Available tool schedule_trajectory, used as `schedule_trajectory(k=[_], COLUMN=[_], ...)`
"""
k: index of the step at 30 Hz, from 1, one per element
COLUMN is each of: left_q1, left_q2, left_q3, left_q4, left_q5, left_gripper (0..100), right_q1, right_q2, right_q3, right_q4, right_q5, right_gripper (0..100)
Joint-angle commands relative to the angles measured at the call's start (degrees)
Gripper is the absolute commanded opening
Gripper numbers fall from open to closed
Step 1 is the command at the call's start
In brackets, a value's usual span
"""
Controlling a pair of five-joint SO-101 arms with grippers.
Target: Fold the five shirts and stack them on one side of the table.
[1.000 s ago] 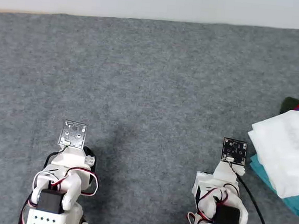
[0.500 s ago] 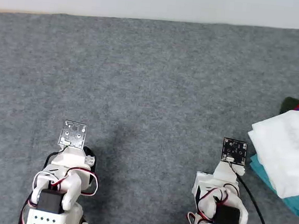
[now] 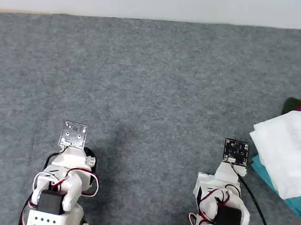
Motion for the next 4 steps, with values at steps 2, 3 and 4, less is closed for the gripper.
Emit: schedule_trajectory(k=[2, 3, 4], left_q1=[-0.26, -0.26, -0.26], left_q2=[0.26, 0.26, 0.26], left_q3=[-0.31, -0.31, -0.31], left_q4=[0.44, 0.44, 0.44], left_q5=[0.18, 0.18, 0.18], left_gripper=[0, 0, 0], right_q1=[0.66, 0.66, 0.66], right_q2=[-0.66, -0.66, -0.66], right_q3=[0.88, 0.88, 0.88], right_q4=[0.13, 0.13, 0.13], right_q5=[-0.35, -0.35, -0.35], right_gripper=[0.9, 0.9, 0.9])
